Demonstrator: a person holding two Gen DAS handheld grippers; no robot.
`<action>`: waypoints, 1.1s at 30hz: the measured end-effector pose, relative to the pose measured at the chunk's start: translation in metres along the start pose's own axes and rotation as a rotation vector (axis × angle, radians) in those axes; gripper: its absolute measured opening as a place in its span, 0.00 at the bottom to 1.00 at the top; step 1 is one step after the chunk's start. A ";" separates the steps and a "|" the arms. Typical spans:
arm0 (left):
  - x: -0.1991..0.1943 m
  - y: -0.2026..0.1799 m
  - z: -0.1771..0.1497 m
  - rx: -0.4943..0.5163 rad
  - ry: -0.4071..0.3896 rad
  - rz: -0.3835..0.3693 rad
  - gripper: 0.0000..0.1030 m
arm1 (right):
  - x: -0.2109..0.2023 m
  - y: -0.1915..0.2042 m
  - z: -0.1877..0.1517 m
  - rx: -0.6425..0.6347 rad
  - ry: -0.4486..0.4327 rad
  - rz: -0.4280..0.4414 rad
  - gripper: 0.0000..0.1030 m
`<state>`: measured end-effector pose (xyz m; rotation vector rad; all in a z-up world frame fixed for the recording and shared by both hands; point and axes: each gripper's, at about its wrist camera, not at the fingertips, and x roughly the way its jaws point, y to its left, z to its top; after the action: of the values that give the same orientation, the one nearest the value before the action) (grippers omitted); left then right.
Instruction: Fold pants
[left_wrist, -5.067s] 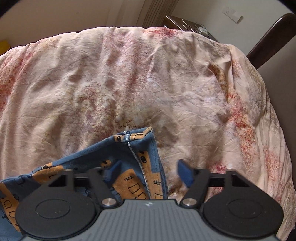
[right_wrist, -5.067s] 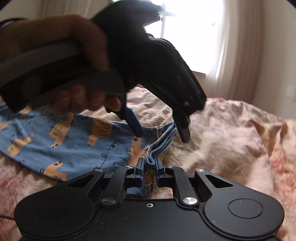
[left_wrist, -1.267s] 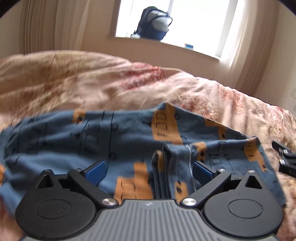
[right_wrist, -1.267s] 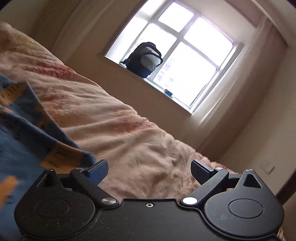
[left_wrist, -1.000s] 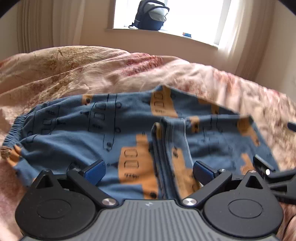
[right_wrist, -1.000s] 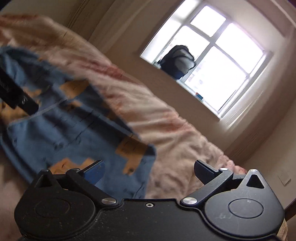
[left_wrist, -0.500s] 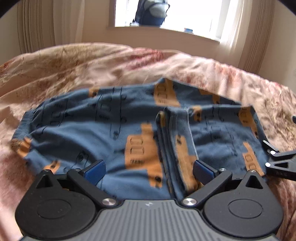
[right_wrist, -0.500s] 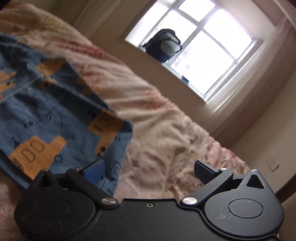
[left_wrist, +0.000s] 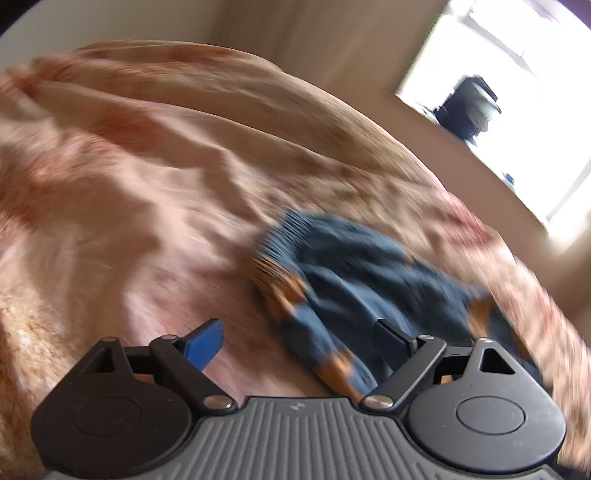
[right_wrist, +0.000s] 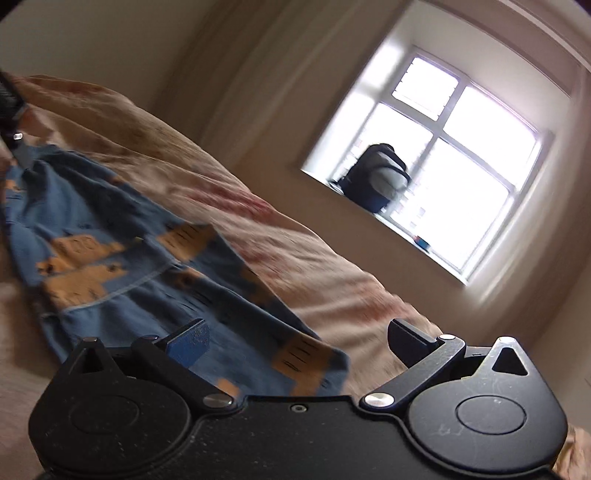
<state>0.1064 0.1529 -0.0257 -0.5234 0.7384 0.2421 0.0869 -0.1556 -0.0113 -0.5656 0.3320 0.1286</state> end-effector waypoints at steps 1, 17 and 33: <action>0.002 0.005 0.002 -0.025 -0.025 0.010 0.81 | 0.001 0.004 0.002 -0.004 0.005 0.005 0.99; 0.010 -0.053 -0.021 0.410 -0.291 0.020 0.16 | 0.012 0.070 0.009 -0.125 -0.043 0.040 0.99; 0.031 0.022 -0.005 -0.129 -0.084 -0.033 0.44 | 0.020 0.061 0.012 -0.086 -0.036 0.071 0.99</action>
<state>0.1175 0.1696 -0.0577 -0.6433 0.6349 0.2804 0.0958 -0.0978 -0.0393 -0.6363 0.3125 0.2223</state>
